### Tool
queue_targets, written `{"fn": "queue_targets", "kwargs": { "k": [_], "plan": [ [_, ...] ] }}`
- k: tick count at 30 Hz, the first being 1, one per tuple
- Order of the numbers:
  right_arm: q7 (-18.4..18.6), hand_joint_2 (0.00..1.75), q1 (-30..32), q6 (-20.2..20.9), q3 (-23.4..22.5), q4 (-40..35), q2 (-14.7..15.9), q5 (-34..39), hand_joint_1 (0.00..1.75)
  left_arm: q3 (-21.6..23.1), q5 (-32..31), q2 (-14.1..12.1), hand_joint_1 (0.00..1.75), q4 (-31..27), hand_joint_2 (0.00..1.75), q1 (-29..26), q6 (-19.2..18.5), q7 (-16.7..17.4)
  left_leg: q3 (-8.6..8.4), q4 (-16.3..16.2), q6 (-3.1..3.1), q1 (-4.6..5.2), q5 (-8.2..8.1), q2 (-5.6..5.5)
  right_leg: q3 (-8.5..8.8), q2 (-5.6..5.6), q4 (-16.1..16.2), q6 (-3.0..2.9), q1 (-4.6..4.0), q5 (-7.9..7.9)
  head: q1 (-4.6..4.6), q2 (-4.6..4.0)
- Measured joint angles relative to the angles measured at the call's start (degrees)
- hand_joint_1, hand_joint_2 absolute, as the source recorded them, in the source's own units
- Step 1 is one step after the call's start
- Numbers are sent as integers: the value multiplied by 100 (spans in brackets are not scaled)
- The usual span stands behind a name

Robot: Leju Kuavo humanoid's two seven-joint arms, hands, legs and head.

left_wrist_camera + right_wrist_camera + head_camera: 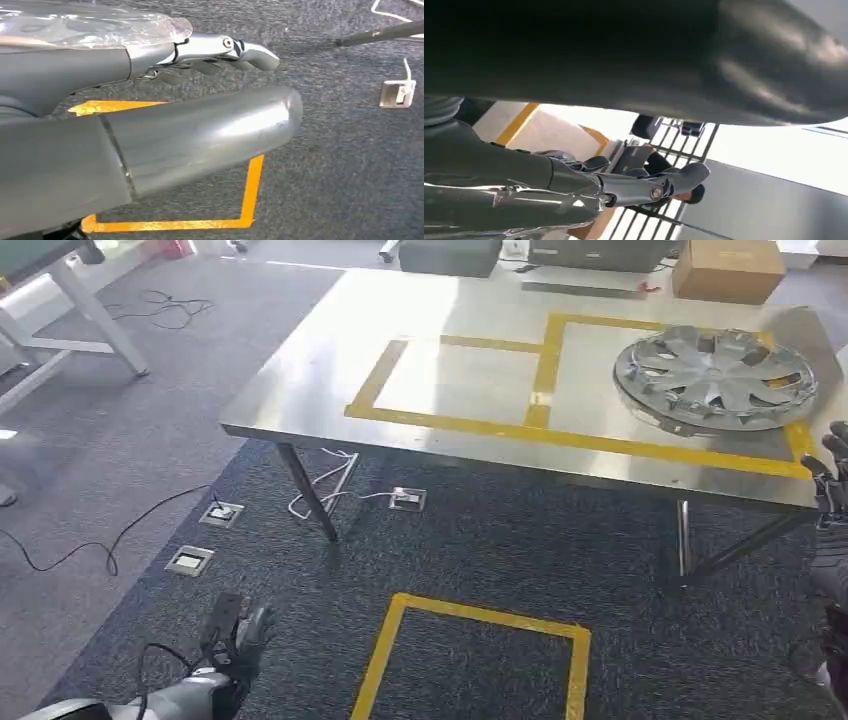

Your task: Take the parts from the cabinet and place them on the table.

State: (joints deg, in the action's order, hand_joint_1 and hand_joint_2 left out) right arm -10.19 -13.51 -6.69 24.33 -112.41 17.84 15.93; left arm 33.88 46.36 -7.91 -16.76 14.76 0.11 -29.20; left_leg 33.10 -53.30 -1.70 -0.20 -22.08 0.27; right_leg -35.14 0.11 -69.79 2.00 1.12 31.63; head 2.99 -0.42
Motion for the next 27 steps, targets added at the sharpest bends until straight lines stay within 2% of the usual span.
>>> {"fn": "queue_targets", "kwargs": {
  "k": [2,3,4,6,7,8,9,10,11,12,13,14,15,16,17,18,19,20,22,23,24,25,26,27],
  "plan": [
    [0,0,-64,9,-11,28,0,9,0,0,2,-4,0,0,0,0,0,2,59,-34,39,1,41,-6,693,3,1083,-41,0,-389,-4,0],
    [0,0,-105,9,-17,37,-2,9,0,0,2,-4,0,0,0,0,0,2,94,-48,75,19,66,-6,920,1,1514,-70,-19,-295,-13,0],
    [-4,0,-118,11,-24,39,-4,9,0,0,2,-4,0,0,0,5,0,4,118,-60,110,24,118,-3,1003,-7,1621,-79,-47,-313,0,0],
    [-4,0,-125,17,-33,63,-4,11,0,0,2,-11,0,0,0,0,0,7,135,-33,176,13,203,-1,942,-11,1592,-117,-72,-359,-9,0],
    [-4,0,-123,17,-33,74,-7,9,0,0,2,-15,0,0,0,-6,0,9,137,-25,213,28,245,-7,912,-9,1606,-158,-69,-408,-2,0],
    [-6,0,-137,20,-33,85,-19,9,0,0,2,-37,0,0,0,-3,0,9,181,-61,244,19,171,-9,893,16,1648,-201,2,-487,-20,0],
    [-2,0,-154,24,-35,98,-31,11,0,0,2,-44,0,0,0,3,0,11,280,-260,282,8,-85,-14,813,18,1646,-231,-6,-541,-2,0],
    [-9,0,-159,24,-35,105,-42,11,0,0,4,-46,0,0,0,3,0,11,434,-645,308,-3,-422,-16,747,28,1643,-293,-11,-589,40,0],
    [-7,0,-158,24,-33,116,-55,17,0,0,7,-50,0,0,0,-3,0,20,616,-1156,337,-15,-750,-17,670,29,1642,-298,-19,-648,63,0],
    [-9,0,-160,26,-33,122,-57,22,0,0,9,-48,0,0,0,-9,0,24,765,-1618,360,-22,-969,-16,593,30,1635,-300,-30,-701,72,0],
    [-9,0,-165,26,-31,127,-59,28,0,0,11,-48,0,0,0,-14,0,26,848,-1952,374,-31,-1037,-16,512,30,1627,-300,-35,-752,81,0],
    [-9,0,-172,28,-26,138,-68,35,0,0,15,-48,0,0,0,-16,2,35,797,-2008,376,-37,-927,-15,434,29,1613,-297,-38,-801,83,0],
    [-7,0,-189,33,-24,149,-85,48,0,0,24,-48,0,0,0,-16,9,44,613,-1812,374,-38,-717,-15,361,29,1597,-292,-40,-846,88,0],
    [-4,0,-213,24,-24,157,-90,55,0,0,28,-50,0,0,0,-12,9,44,329,-1410,361,-38,-489,-16,294,26,1582,-277,-40,-888,99,0],
    [-4,0,-240,22,-24,160,-94,68,0,0,33,-50,0,0,0,-3,20,44,-10,-910,340,-38,-346,-16,247,22,1569,-258,-40,-924,112,0],
    [-4,0,-266,13,-24,160,-94,72,0,0,35,-52,0,0,0,8,33,44,-352,-425,315,-37,-362,-20,219,19,1558,-234,-41,-959,129,0],
    [-9,0,-298,0,-26,160,-96,77,0,0,35,-63,0,0,0,23,44,44,-566,8,269,4,-455,-42,161,23,1541,-200,-71,-993,149,0],
    [-9,0,-325,-20,-17,166,-101,90,0,0,35,-63,0,0,0,24,48,52,-520,-14,206,11,-411,-40,159,26,1573,-159,-64,-1072,112,0],
    [-13,0,-347,-39,2,184,-103,109,0,0,37,-74,0,0,0,20,55,68,-454,-5,147,44,-345,-55,117,24,1586,-94,-36,-1159,112,0],
    [-13,0,-343,-44,9,197,-103,114,0,0,39,-65,0,0,0,12,57,76,-398,54,71,1,-277,-35,69,13,1575,-59,-58,-1154,94,0],
    [-18,0,-340,-55,9,208,-103,114,0,0,41,-68,0,0,0,15,57,79,-358,53,28,-4,-215,-13,-9,7,1449,-52,-23,-929,85,0],
    [-22,0,-342,-66,11,217,-103,114,0,0,41,-70,0,0,0,15,57,79,-287,51,-36,-1,-158,-9,-124,6,1076,-51,-27,-526,39,0],
    [-28,0,-341,-90,13,225,-103,114,0,0,41,-70,0,0,0,13,57,79,-222,49,-45,7,-107,-9,-240,5,584,-37,-23,-159,15,0],
    [-31,0,-338,-96,15,234,-103,114,0,0,39,-70,0,0,0,11,57,79,-154,46,-53,19,-50,-8,-346,6,81,-25,-22,123,13,0]
  ]
}}
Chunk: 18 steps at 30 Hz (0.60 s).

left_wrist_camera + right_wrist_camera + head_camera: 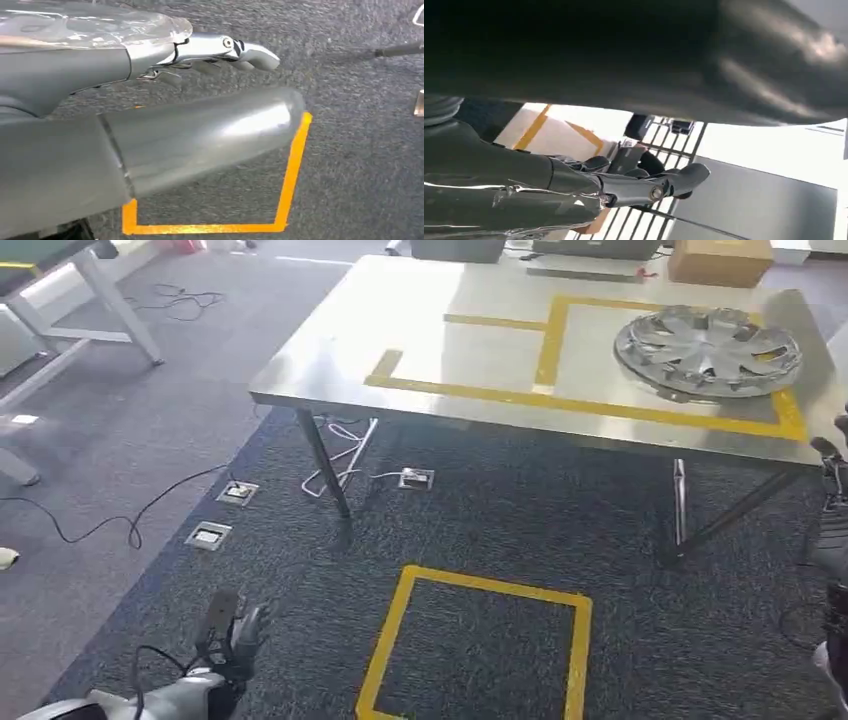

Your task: Take the parts from the cabinet and place them on the table.

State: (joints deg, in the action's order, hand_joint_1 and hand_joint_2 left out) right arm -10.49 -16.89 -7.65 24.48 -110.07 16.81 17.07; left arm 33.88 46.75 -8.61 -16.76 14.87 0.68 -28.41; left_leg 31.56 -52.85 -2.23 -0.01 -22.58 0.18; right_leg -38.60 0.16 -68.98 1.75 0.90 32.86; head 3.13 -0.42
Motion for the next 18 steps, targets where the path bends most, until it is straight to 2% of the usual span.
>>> {"fn": "queue_targets", "kwargs": {
  "k": [1,2,3,4,5,6,7,8,10,11,12,13,14,15,16,17,18],
  "plan": [
    [0,0,1,-7,4,13,0,0,0,0,0,2,0,0,0,-3,0,0,72,-9,0,6,56,0,-45,0,-361,6,1,108,-9,0],
    [0,0,5,-9,9,22,0,2,0,0,0,2,0,0,0,-9,0,0,148,-16,8,12,109,-1,-2,0,-505,6,0,43,-15,0],
    [0,0,6,-9,15,28,0,2,0,0,2,2,0,0,0,-15,0,0,229,-25,17,13,163,-1,161,0,-400,-3,0,-153,-15,0],
    [0,0,2,-9,20,35,0,2,0,0,2,2,0,0,0,-18,0,0,306,-38,33,14,218,-1,428,0,-68,-13,0,-400,-17,0],
    [0,0,-3,-9,28,39,0,2,0,0,0,4,0,0,0,-19,0,0,372,-55,50,14,271,-4,778,1,432,-31,0,-588,-22,0],
    [-4,0,-16,-11,37,39,0,2,0,0,0,7,0,0,0,-19,0,0,420,-73,76,14,319,-5,1145,-1,989,-64,-2,-559,-24,0],
    [-9,0,-31,-17,44,41,-2,2,0,0,0,9,0,0,0,-18,0,-2,463,-83,113,40,364,-9,1408,0,1451,-74,-49,-394,-22,0],
    [-31,0,-36,-39,44,41,-2,2,0,0,-7,7,0,0,0,-19,0,-4,470,-77,143,32,422,-4,1473,-7,1625,-89,-48,-339,2,0],
    [-39,0,-42,-72,48,52,-2,9,0,0,-17,-2,0,0,0,-19,0,-2,477,-23,208,8,548,2,1392,-11,1565,-130,-90,-422,-4,0],
    [-42,0,-41,-81,57,61,-2,9,0,0,-18,-13,0,0,0,-31,0,-2,491,-16,250,43,603,-8,1272,5,1608,-176,-47,-497,-4,0],
    [-42,0,-61,-85,66,66,-4,11,0,0,-22,-17,0,0,0,-32,0,0,545,-88,268,1,455,-19,1272,49,1621,-208,-20,-576,-42,0],
    [-39,0,-59,-87,70,68,-7,11,0,0,-26,-13,0,0,0,-27,0,2,675,-351,302,-1,62,-14,1182,23,1626,-271,-22,-642,-13,0],
    [-44,0,-57,-103,74,70,-9,11,0,0,-28,-15,0,0,0,-24,0,7,818,-824,334,-31,-410,-17,1068,35,1618,-305,-27,-730,24,0],
    [-44,0,-53,-107,79,70,-15,11,0,0,-31,-13,0,0,0,-26,0,7,928,-1317,367,-43,-754,-17,974,34,1612,-306,-33,-810,39,0],
    [-48,0,-54,-116,81,72,-15,11,0,0,-33,-13,0,0,0,-28,0,7,1002,-1736,389,-54,-904,-17,874,33,1602,-303,-39,-882,44,0],
    [-48,0,-52,-116,81,76,-15,11,0,0,-33,-11,0,0,0,-29,0,7,1016,-2022,400,-58,-840,-17,767,32,1581,-299,-41,-952,57,0],
    [-48,0,-52,-118,83,83,-15,9,0,0,-35,-9,0,0,0,-29,0,7,925,-2064,407,-63,-616,-17,659,32,1558,-290,-40,-1010,66,0]
  ]
}}
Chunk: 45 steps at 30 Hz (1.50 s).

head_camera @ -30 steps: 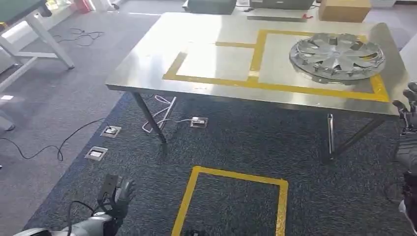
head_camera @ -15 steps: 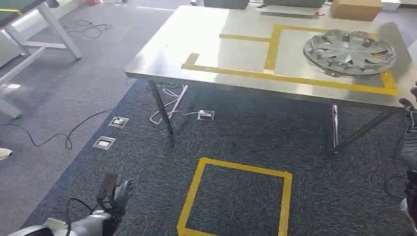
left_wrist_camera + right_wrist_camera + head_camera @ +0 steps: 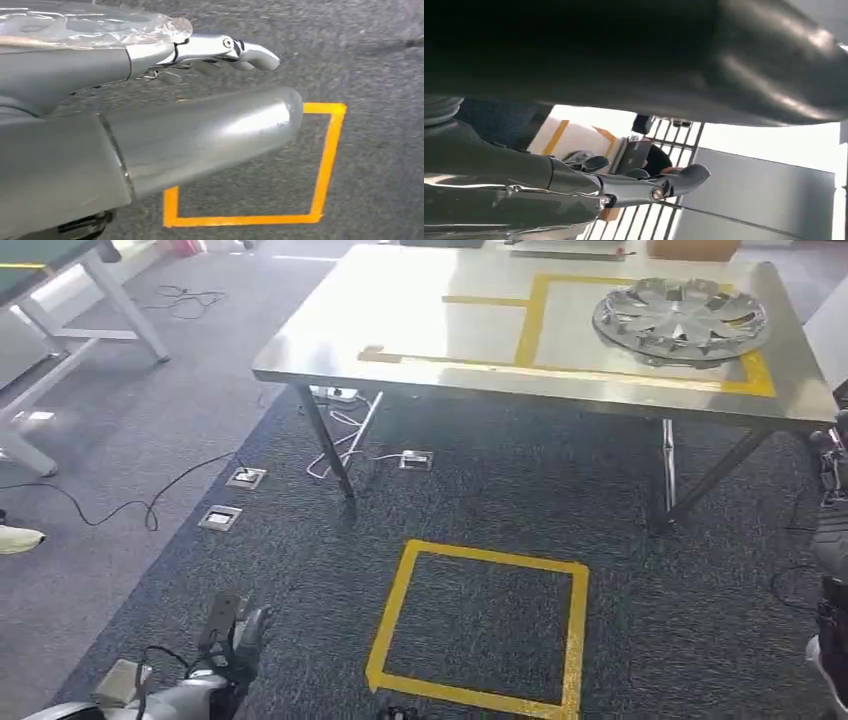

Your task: Take the parts from the cabinet and place them on the table.

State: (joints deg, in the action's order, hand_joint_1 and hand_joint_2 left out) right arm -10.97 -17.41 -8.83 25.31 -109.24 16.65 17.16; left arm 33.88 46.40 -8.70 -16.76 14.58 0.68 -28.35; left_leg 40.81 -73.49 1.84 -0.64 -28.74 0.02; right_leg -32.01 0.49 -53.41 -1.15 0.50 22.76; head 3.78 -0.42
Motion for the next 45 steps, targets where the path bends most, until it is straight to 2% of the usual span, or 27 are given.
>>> {"fn": "queue_targets", "kwargs": {
  "k": [2,3,4,5,8,9,10,12,14,16,18,19,23,25,27,29,30,32,33,34,35,38,39,41,43,44,45],
  "plan": [
    [0,0,-1,0,2,11,-2,0,0,0,0,2,0,0,0,5,2,0,-502,563,-16,-13,431,0,-178,-6,-29,36,0,-89,20,0],
    [-2,0,-3,-9,2,13,-2,0,0,0,0,4,0,0,0,10,11,0,-874,1055,-35,-16,446,0,-227,-11,-43,58,-1,-140,26,0],
    [-2,0,0,-13,0,13,-2,0,0,0,-4,2,0,-2,0,26,20,0,-1336,1693,-68,5,157,-3,-260,-13,-51,94,-19,-181,52,0],
    [-7,0,-13,-29,2,15,-4,0,0,0,-2,-9,0,-2,0,37,26,-7,-1542,2185,-123,33,24,-20,-269,2,-63,124,-25,-223,41,0],
    [-7,0,-6,-50,4,17,-4,0,0,0,2,-7,0,-2,0,24,41,-20,-1452,2151,-265,67,144,-8,-285,9,-12,225,2,-366,-11,0],
    [-4,0,16,-52,2,17,-2,0,0,0,2,-4,0,-2,0,13,48,-24,-1440,2172,-312,38,198,24,-332,-5,-78,241,37,-288,-16,0],
    [0,0,34,-57,4,19,-2,0,0,0,2,-9,0,-2,0,7,52,-28,-1401,2168,-355,48,235,30,-481,-17,-332,251,38,-20,-33,0],
    [0,0,54,-57,4,24,-4,0,0,0,4,-18,0,-2,0,-5,61,-44,-1323,2165,-398,59,301,40,-795,-25,-1315,277,43,550,-83,0],
    [0,0,80,-57,7,33,-4,0,0,0,13,-20,0,-2,0,-32,61,-66,-1236,2146,-397,71,361,39,-965,-25,-2045,299,46,832,-90,0],
    [0,0,85,-50,9,42,-4,0,0,0,20,-22,0,-2,0,-60,61,-72,-1180,2109,-378,71,382,37,-606,-23,-1623,290,46,607,-92,0],
    [0,0,70,-48,9,42,-4,0,0,0,22,-17,0,-2,0,-61,61,-81,-1161,2049,-361,69,377,36,58,-17,-545,249,47,180,-94,0],
    [0,0,67,-48,9,42,-4,0,0,0,22,-15,0,-2,0,-61,61,-92,-1130,2034,-333,81,373,39,205,-7,-284,224,43,299,-94,0],
    [7,0,76,-31,11,44,-11,0,0,0,70,-24,0,-2,0,-77,48,-116,-986,1949,-209,99,444,69,170,-48,-175,144,13,271,-92,0],
    [15,0,58,-11,11,44,-15,0,0,0,83,-52,0,-2,0,-74,9,-122,-899,1753,-146,84,253,39,185,-55,-113,67,48,216,-70,0],
    [63,0,61,-9,22,46,-17,2,0,0,112,-68,0,-2,0,-74,-44,-122,-463,817,-87,65,-258,33,128,-62,-116,15,39,178,-31,0],
    [81,0,66,-20,28,48,-17,9,0,0,136,-68,0,-2,0,-107,-68,-122,-91,49,-66,57,-507,33,69,-104,-120,9,29,137,-24,0],
    [85,0,68,-35,33,48,-17,13,0,0,136,-68,0,-2,0,-123,-68,-122,-84,37,-68,55,-431,33,44,-139,-123,12,28,115,-18,0],
    [90,0,67,-61,42,48,-17,15,0,0,138,-68,0,-2,0,-123,-79,-114,-485,802,-109,54,18,12,21,-226,-125,29,26,84,-4,0],
    [100,0,65,-74,42,46,-17,13,0,0,142,-72,0,-2,0,-121,-87,-107,-813,1397,-146,54,275,-66,20,-272,-125,45,23,68,-2,0],
    [103,0,64,-81,42,46,-17,4,0,0,142,-88,0,-2,0,-119,-109,-103,-1059,1847,-187,48,369,-285,13,-297,-124,63,31,54,2,0],
    [105,0,61,-101,42,46,-17,-2,0,0,153,-99,0,-2,0,-116,-118,-92,-1098,1975,-195,52,344,-349,-30,-340,-141,93,-18,37,0,0],
    [125,0,80,-140,46,39,-17,-37,0,0,184,-107,0,-2,0,-118,-129,-85,-1072,1967,-254,90,382,-187,-57,-479,-96,200,29,-36,-2,0],
    [133,0,80,-166,44,33,-17,-44,0,0,184,-98,0,-2,0,-116,-131,-83,-1069,2034,-305,23,435,-111,-109,-509,-109,228,-2,-43,-15,0],
    [144,0,90,-203,39,24,-17,-57,0,-2,181,-105,0,-2,0,-100,-133,-83,-1053,2059,-368,20,479,-9,-301,-212,-540,263,4,336,-89,0],
    [144,0,138,-223,42,15,-17,-63,0,-2,162,-101,0,-2,0,-123,-131,-83,-1022,2056,-381,27,488,116,-696,-114,-1584,319,17,865,-116,0],
    [151,0,167,-227,42,15,-17,-63,0,-2,157,-101,0,-2,0,-132,-129,-81,-1004,2052,-383,27,494,179,-838,-104,-1982,341,21,1003,-120,0],
    [153,0,179,-238,42,15,-17,-63,0,-2,157,-101,0,-2,0,-139,-127,-81,-995,2050,-377,27,498,236,-841,-96,-2068,357,30,988,-122,0]
  ]
}}
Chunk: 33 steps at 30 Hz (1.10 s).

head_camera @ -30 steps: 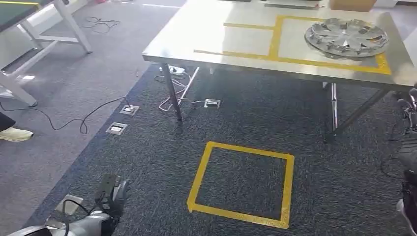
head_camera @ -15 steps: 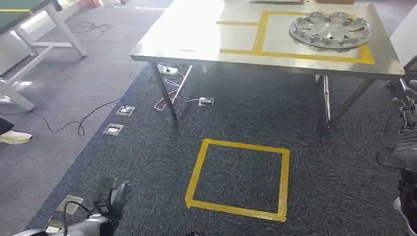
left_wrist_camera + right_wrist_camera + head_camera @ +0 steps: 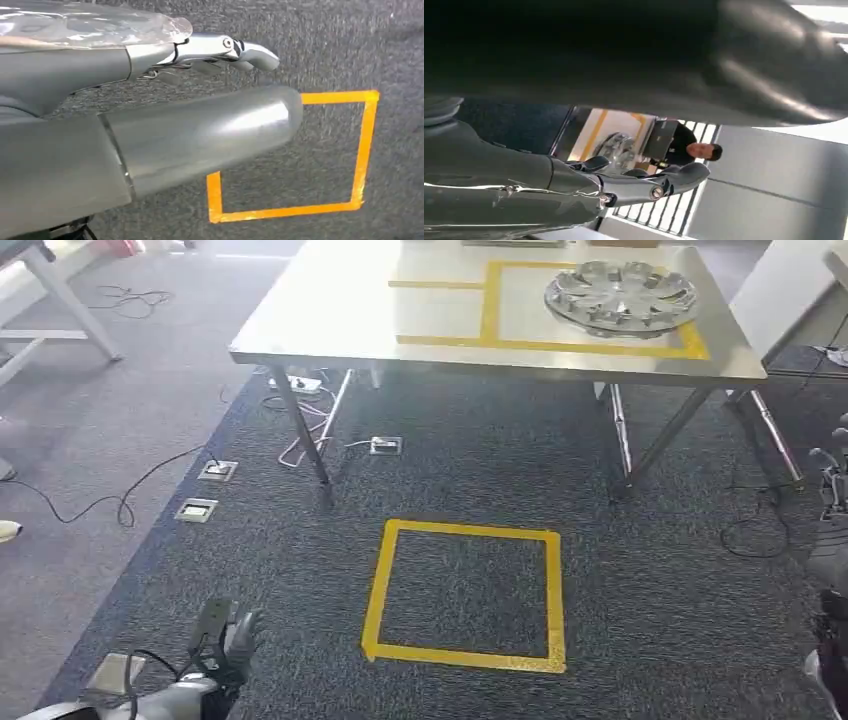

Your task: Take the parts from the cabinet and place them on the table.

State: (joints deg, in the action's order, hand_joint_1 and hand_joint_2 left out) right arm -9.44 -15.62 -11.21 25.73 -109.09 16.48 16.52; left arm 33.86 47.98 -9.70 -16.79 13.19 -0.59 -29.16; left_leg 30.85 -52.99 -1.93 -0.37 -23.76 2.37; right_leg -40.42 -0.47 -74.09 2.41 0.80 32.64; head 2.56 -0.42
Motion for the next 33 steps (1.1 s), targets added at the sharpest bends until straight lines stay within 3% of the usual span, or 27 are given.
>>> {"fn": "queue_targets", "kwargs": {
  "k": [1,3,4,5,6,9,10,11,12,13,14,15,16,18,19,20,22,24,25,26,27,28,30,31,32,33],
  "plan": [
    [0,0,1,0,2,0,0,0,0,0,0,2,0,0,0,-2,0,0,3,-4,4,0,2,55,136,16,193,9,14,-129,2,0],
    [0,0,-2,0,0,-4,0,0,0,0,-4,13,0,0,0,7,0,0,-6,-25,27,-4,-9,170,767,150,1276,7,28,-615,0,0],
    [-7,0,-3,-4,-2,-20,0,0,0,0,-15,15,0,0,0,10,4,0,-9,-50,54,2,-25,216,1020,364,1761,-4,25,-735,-2,0],
    [-24,0,-6,-9,0,-37,0,4,0,0,-26,4,0,0,0,9,18,0,13,-91,100,59,-36,252,1071,519,1940,-25,-60,-657,-22,0],
    [-44,0,3,-13,0,-63,-2,15,0,0,-55,4,0,0,0,5,28,-4,33,-100,123,61,-23,295,1096,454,1925,-122,-32,-662,5,0],
    [-92,0,88,-35,-4,-100,-2,66,0,0,-87,2,0,0,0,26,70,-11,32,-120,196,59,-15,500,1029,250,1932,-229,-41,-721,20,0],
    [-113,0,98,-46,-2,-131,-2,66,0,0,-85,-2,0,0,0,33,70,-11,56,-200,253,27,-110,321,1033,203,1951,-278,-14,-753,20,0],
    [-144,0,89,-70,0,-157,-2,17,0,0,-79,0,0,0,0,37,70,-15,161,-447,281,7,-305,27,1004,145,1952,-312,-11,-775,44,0],
    [-171,0,104,-125,4,-173,-7,-99,0,0,-74,0,0,0,0,34,70,-15,382,-937,295,-2,-582,-124,974,83,1952,-346,-11,-798,77,0],
    [-201,0,146,-194,9,-173,-28,-266,0,0,-52,0,0,0,0,22,70,-5,626,-1462,308,-4,-814,-179,947,20,1950,-368,-18,-813,89,0],
    [-227,0,207,-245,13,-173,-44,-405,0,0,-26,0,0,0,0,1,68,-2,818,-1858,313,-4,-946,-195,926,-47,1948,-376,-27,-825,94,0],
    [-251,0,269,-295,22,-173,-57,-529,0,0,5,2,0,0,0,-21,61,-2,914,-2045,309,-3,-954,-198,911,-121,1945,-375,-33,-838,94,0],
    [-273,0,313,-330,37,-173,-66,-614,0,0,20,4,0,0,0,-40,61,-2,876,-1947,290,-2,-831,-203,903,-195,1944,-375,-38,-850,94,0],
    [-291,0,333,-367,74,-173,-85,-654,0,0,9,7,0,0,0,-50,61,-22,409,-992,208,1,-299,-283,898,-365,1943,-359,-45,-872,109,0],
    [-278,0,333,-367,81,-173,-90,-649,0,0,-7,4,0,0,0,-50,61,-22,142,-461,152,9,-78,-431,899,-434,1944,-344,-48,-882,118,0],
    [-228,0,334,-367,83,-173,-90,-647,0,0,-9,-22,0,0,0,-53,61,-22,3,-139,100,7,-96,-720,877,-486,1940,-322,-49,-893,110,0],
    [-85,0,344,-367,87,-173,-90,-634,0,0,9,-15,0,0,0,-80,50,-22,-3,-100,133,31,-71,-553,829,-592,1936,-265,-31,-917,120,0],
    [24,0,393,-372,94,-179,-85,-671,0,0,26,-2,0,0,0,-97,15,-20,-14,-47,92,23,-34,-444,805,-728,1978,-180,-24,-965,131,0],
    [55,0,418,-380,90,-192,-68,-693,0,0,26,44,0,-2,0,-107,11,-20,-28,32,78,-45,14,-346,745,-682,1974,-165,-35,-942,136,0],
    [59,0,419,-391,90,-212,-52,-708,0,0,26,9,0,-2,0,-120,11,-20,-37,58,52,-46,36,-302,642,-404,1770,-142,-61,-762,103,0],
    [83,0,417,-404,90,-221,-28,-710,0,0,26,22,0,-2,0,-140,11,-24,-30,63,46,-41,39,-244,469,-186,1370,-128,-54,-526,33,0],
    [87,0,432,-424,94,-223,-28,-715,0,0,26,26,0,-2,0,-181,11,-26,-31,59,44,-34,37,-165,243,-65,818,-94,-21,-262,15,0],
    [83,0,491,-474,107,-225,-26,-723,0,0,24,31,0,-2,0,-241,18,-33,-24,52,43,-33,33,-21,-71,6,63,-42,-4,-8,11,0],
    [70,0,498,-505,111,-225,-26,-724,0,0,24,41,0,-2,0,-256,22,-39,-25,50,49,-34,29,50,-40,21,95,-21,8,-88,5,0],
    [35,0,489,-533,120,-227,-26,-702,0,0,24,53,0,-2,0,-256,22,-42,-26,42,60,-34,22,114,124,41,381,-9,23,-264,7,0],
    [-11,0,480,-549,127,-236,-26,-669,0,0,22,68,0,-2,0,-250,22,-44,-31,26,78,-37,10,174,421,96,910,-5,32,-518,7,0]
  ]
}}
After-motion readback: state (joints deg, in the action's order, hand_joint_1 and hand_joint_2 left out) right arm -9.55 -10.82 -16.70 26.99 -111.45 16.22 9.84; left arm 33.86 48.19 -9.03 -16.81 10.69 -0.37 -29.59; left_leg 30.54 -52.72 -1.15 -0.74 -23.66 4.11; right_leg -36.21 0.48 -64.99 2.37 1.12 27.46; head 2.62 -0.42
